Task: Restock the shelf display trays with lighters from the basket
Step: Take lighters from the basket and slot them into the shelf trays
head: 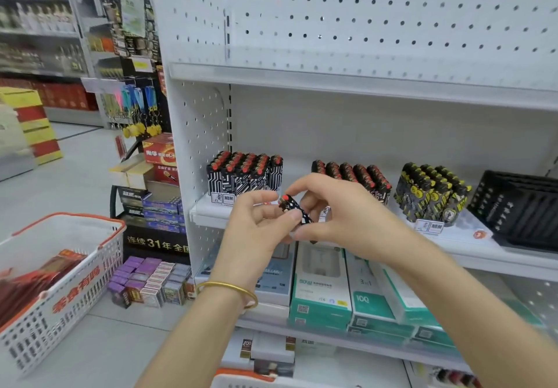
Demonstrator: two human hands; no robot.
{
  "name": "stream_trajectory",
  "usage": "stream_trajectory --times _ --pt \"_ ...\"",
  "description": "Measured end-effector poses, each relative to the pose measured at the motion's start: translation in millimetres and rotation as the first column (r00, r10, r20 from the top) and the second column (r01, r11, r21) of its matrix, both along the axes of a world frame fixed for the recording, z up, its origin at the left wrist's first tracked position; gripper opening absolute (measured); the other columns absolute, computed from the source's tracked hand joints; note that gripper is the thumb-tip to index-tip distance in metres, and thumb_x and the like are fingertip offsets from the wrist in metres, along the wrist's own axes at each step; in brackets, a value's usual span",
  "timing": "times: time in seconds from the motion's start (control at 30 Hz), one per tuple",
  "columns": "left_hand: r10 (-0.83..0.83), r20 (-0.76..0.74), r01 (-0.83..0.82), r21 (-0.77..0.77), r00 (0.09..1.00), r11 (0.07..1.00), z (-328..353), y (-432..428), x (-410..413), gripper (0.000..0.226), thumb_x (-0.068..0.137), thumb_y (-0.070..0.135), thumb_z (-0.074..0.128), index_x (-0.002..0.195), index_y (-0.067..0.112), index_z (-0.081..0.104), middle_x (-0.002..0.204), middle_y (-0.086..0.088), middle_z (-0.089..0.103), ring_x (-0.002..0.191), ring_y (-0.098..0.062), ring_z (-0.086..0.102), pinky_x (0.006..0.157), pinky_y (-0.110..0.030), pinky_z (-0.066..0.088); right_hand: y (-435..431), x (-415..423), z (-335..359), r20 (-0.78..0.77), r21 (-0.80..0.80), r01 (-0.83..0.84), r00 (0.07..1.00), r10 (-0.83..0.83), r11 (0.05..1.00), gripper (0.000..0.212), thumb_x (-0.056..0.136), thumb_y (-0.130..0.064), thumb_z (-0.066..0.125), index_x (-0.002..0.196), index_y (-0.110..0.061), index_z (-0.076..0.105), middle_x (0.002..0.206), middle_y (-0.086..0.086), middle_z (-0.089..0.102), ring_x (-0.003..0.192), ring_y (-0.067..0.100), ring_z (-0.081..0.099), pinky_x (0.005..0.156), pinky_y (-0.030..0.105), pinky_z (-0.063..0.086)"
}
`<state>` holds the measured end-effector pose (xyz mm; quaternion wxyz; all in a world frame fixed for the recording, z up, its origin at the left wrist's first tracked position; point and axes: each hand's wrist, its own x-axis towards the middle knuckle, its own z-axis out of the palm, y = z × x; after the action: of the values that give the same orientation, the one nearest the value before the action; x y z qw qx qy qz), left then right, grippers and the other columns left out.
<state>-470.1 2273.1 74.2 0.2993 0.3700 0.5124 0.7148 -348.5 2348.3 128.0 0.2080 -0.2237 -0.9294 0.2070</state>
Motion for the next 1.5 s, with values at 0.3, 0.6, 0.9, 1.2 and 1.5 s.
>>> stream_trajectory --times 0.3,0.6,0.9,1.2,1.5 --pt "0.338 -0.852 -0.348 0.200 0.400 0.916 -20.1 15.0 -20.5 0.025 0.086 0.009 0.048 0.100 0.017 0.067 0.103 0.003 0.065 0.098 -0.015 0.052 0.087 -0.021 0.035 33.7 -35.4 28.5 -0.146 0.092 0.076 0.987 -0.062 0.993 0.029 0.084 -0.005 0.060 0.111 -0.014 0.057 0.095 0.004 0.059 0.082 0.018 0.056 0.078 0.026 0.044" --pt "0.269 -0.946 -0.356 0.192 0.183 0.915 -33.2 23.7 -28.0 0.034 0.087 0.021 0.043 0.101 0.008 0.071 0.106 -0.003 0.068 0.101 -0.027 0.057 0.090 -0.039 0.043 65.1 -82.1 22.6 -0.020 0.253 0.151 0.988 -0.151 0.956 0.025 0.085 -0.002 0.057 0.108 -0.011 0.054 0.087 0.003 0.051 0.082 0.025 0.053 0.071 0.030 0.043" --pt "0.293 -0.942 -0.356 0.220 0.163 0.908 -35.7 24.5 -29.0 0.034 0.089 0.023 0.043 0.101 0.008 0.070 0.106 -0.003 0.068 0.102 -0.026 0.056 0.090 -0.039 0.043 66.7 -89.2 21.3 0.024 0.262 0.165 0.984 -0.177 0.951 0.025 0.086 -0.004 0.059 0.110 -0.006 0.058 0.100 0.013 0.063 0.083 0.025 0.056 0.071 0.026 0.042" --pt "0.346 -0.929 -0.367 0.279 0.129 0.887 -38.8 25.9 -27.8 0.033 0.088 0.024 0.044 0.103 0.009 0.069 0.107 -0.004 0.066 0.103 -0.025 0.053 0.090 -0.037 0.039 61.9 -88.4 22.6 0.133 0.306 0.183 0.964 -0.232 0.934 0.024 0.087 -0.005 0.057 0.111 -0.007 0.060 0.098 0.009 0.063 0.084 0.023 0.057 0.066 0.025 0.039" --pt "0.383 -0.919 -0.347 0.330 0.095 0.878 -39.1 22.4 -23.5 0.031 0.087 0.023 0.045 0.104 0.008 0.067 0.110 -0.007 0.065 0.107 -0.027 0.052 0.092 -0.038 0.037 52.6 -73.9 19.1 0.035 0.636 0.212 0.953 -0.302 0.742 0.033 0.085 0.003 0.050 0.110 -0.015 0.062 0.101 0.005 0.057 0.106 0.027 0.050 0.064 0.030 0.041"
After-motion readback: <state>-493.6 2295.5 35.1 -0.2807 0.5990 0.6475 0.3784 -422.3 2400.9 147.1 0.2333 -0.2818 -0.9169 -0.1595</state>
